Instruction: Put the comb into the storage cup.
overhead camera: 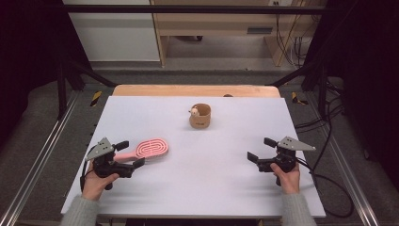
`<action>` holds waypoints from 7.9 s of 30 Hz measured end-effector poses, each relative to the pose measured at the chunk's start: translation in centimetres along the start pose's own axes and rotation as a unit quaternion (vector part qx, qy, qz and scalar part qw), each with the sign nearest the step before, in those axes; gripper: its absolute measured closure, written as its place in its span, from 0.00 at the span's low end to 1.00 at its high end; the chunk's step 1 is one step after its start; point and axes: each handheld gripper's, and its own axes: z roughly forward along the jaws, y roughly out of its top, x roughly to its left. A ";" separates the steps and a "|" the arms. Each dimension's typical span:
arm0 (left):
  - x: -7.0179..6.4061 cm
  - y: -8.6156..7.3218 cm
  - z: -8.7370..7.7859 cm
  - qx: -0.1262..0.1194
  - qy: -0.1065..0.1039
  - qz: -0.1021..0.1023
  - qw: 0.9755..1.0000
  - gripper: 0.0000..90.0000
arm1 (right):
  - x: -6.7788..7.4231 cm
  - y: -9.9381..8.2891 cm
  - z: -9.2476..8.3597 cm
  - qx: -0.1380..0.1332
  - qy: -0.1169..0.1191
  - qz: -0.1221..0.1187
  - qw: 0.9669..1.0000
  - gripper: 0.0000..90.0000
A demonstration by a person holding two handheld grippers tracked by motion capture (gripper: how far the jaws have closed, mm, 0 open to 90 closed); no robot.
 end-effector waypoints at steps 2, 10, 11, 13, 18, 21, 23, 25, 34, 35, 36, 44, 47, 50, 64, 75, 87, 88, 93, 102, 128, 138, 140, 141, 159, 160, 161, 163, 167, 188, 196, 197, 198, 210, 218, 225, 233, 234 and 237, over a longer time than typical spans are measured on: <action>-0.1 0.0 0.0 0.001 -0.001 0.002 1.000 0.01 | 0.0 0.0 0.0 -0.002 0.000 -0.001 1.000 0.00; -0.1 0.2 0.0 0.009 -0.001 0.005 1.000 0.01 | -0.1 0.1 0.0 -0.001 0.000 -0.001 1.000 0.00; -0.1 0.2 0.0 0.009 -0.001 0.005 1.000 0.01 | -0.1 0.1 0.0 -0.001 -0.001 -0.001 1.000 0.00; -0.2 0.4 -0.1 0.009 0.000 0.008 1.000 0.01 | 0.0 0.0 0.0 -0.001 0.000 -0.002 1.000 0.00; -0.1 0.7 -0.4 0.009 0.000 0.011 1.000 0.01 | 0.0 0.0 0.0 -0.001 0.000 -0.001 1.000 0.00; 0.0 0.9 -0.7 0.011 0.003 0.010 1.000 0.01 | 0.0 0.0 0.0 0.001 0.000 -0.002 1.000 0.00; 0.2 0.9 -0.9 0.012 0.004 0.011 1.000 0.01 | 0.0 0.0 0.0 0.002 0.002 -0.001 1.000 0.00; 0.3 1.0 -1.1 0.014 0.006 0.011 1.000 0.01 | 0.0 0.0 0.1 0.002 0.002 -0.001 1.000 0.00; 1.1 1.2 -1.7 0.020 0.024 0.009 0.999 0.01 | 0.0 0.0 0.1 0.004 0.001 -0.005 1.000 0.00; 1.4 1.2 -1.8 0.023 0.025 0.007 0.999 0.01 | 0.0 0.0 0.2 0.005 0.003 -0.003 1.000 0.00; 1.5 1.2 -1.8 0.025 0.029 0.006 0.999 0.01 | 0.0 0.0 0.2 0.005 0.003 -0.004 1.000 0.00; 2.4 1.0 -1.9 0.048 0.052 0.004 0.997 0.01 | 0.0 0.0 0.3 0.008 0.004 -0.005 1.000 0.00; 2.7 0.9 -1.9 0.051 0.057 0.000 0.997 0.02 | 0.0 0.0 0.3 0.008 0.004 -0.005 1.000 0.00; 3.3 0.8 -2.0 0.061 0.075 -0.005 0.995 0.04 | 0.0 0.0 0.3 0.009 0.004 -0.005 1.000 0.00; 4.4 0.6 -2.4 0.066 0.126 -0.018 0.990 0.26 | 0.0 -0.1 0.4 0.012 0.005 -0.005 1.000 0.00; 5.0 0.4 -2.6 0.072 0.152 -0.035 0.985 0.49 | 0.0 -0.1 0.4 0.013 0.005 -0.006 1.000 0.00; 5.4 0.0 -2.5 0.101 0.186 -0.042 0.976 0.69 | 0.0 -0.1 0.4 0.013 0.007 -0.005 1.000 0.00; 5.4 0.0 -2.4 0.102 0.190 -0.041 0.976 0.69 | 0.0 -0.1 0.4 0.014 0.006 -0.006 1.000 0.00; 5.4 -0.1 -2.5 0.107 0.198 -0.042 0.973 0.75 | 0.0 -0.1 0.5 0.014 0.007 -0.006 1.000 0.00; 5.6 -0.4 -2.3 0.131 0.212 -0.052 0.967 0.85 | 0.0 -0.1 0.5 0.014 0.007 -0.006 1.000 0.00; 5.9 -1.1 -1.8 0.181 0.235 -0.049 0.954 1.00 | 0.0 -0.1 0.5 0.015 0.007 -0.006 1.000 0.00; 5.9 -1.2 -1.6 0.202 0.229 -0.045 0.951 1.00 | 0.0 -0.1 0.4 0.014 0.008 -0.006 1.000 0.00; 5.9 -1.2 -1.6 0.203 0.227 -0.046 0.951 1.00 | 0.0 -0.1 0.4 0.014 0.008 -0.006 1.000 0.00; 5.9 -1.2 -1.6 0.206 0.223 -0.045 0.952 1.00 | 0.0 -0.1 0.4 0.014 0.008 -0.006 1.000 0.00; 4.9 -1.3 -1.1 0.232 0.195 -0.026 0.953 1.00 | 0.1 -0.1 0.4 0.013 0.010 -0.005 1.000 0.00; 4.8 -1.3 -1.2 0.233 0.192 -0.026 0.953 1.00 | 0.1 -0.1 0.4 0.013 0.010 -0.005 1.000 0.00; 4.8 -1.3 -1.2 0.234 0.190 -0.027 0.953 1.00 | 0.1 -0.1 0.4 0.013 0.010 -0.005 1.000 0.00; 4.6 -1.3 -1.2 0.236 0.186 -0.025 0.953 1.00 | 0.1 -0.1 0.4 0.013 0.011 -0.005 1.000 0.00; 4.4 -1.4 -1.2 0.236 0.181 -0.026 0.955 1.00 | 0.0 -0.1 0.4 0.012 0.011 -0.005 1.000 0.00; 3.1 -1.4 -0.9 0.246 0.154 -0.016 0.957 1.00 | 0.1 -0.1 0.4 0.013 0.012 -0.005 1.000 0.00; 2.8 -1.3 -0.7 0.252 0.147 -0.013 0.956 1.00 | 0.1 -0.1 0.4 0.013 0.013 -0.005 1.000 0.00; 2.8 -1.3 -0.7 0.252 0.147 -0.013 0.956 1.00 | 0.1 -0.1 0.4 0.013 0.013 -0.005 1.000 0.00; 2.7 -1.3 -0.7 0.253 0.147 -0.012 0.956 1.00 | 0.1 -0.1 0.4 0.013 0.012 -0.005 1.000 0.00; 2.4 -1.3 -0.4 0.257 0.142 -0.008 0.956 1.00 | 0.1 -0.1 0.4 0.013 0.013 -0.005 1.000 0.00; 2.9 -0.9 -1.0 0.241 0.162 -0.013 0.957 0.92 | 0.1 -0.1 0.4 0.014 0.013 -0.006 1.000 0.00; 3.2 0.1 -2.2 0.190 0.183 -0.013 0.965 0.62 | 0.1 -0.1 0.4 0.016 0.012 -0.007 1.000 0.00; 3.2 0.5 -2.3 0.165 0.163 -0.023 0.972 0.36 | 0.1 -0.1 0.4 0.015 0.012 -0.006 1.000 0.00; 3.2 0.5 -2.2 0.163 0.160 -0.024 0.973 0.34 | 0.1 -0.1 0.4 0.015 0.012 -0.006 1.000 0.00; 3.0 0.6 -2.1 0.158 0.154 -0.027 0.975 0.24 | 0.1 -0.1 0.4 0.015 0.012 -0.006 1.000 0.00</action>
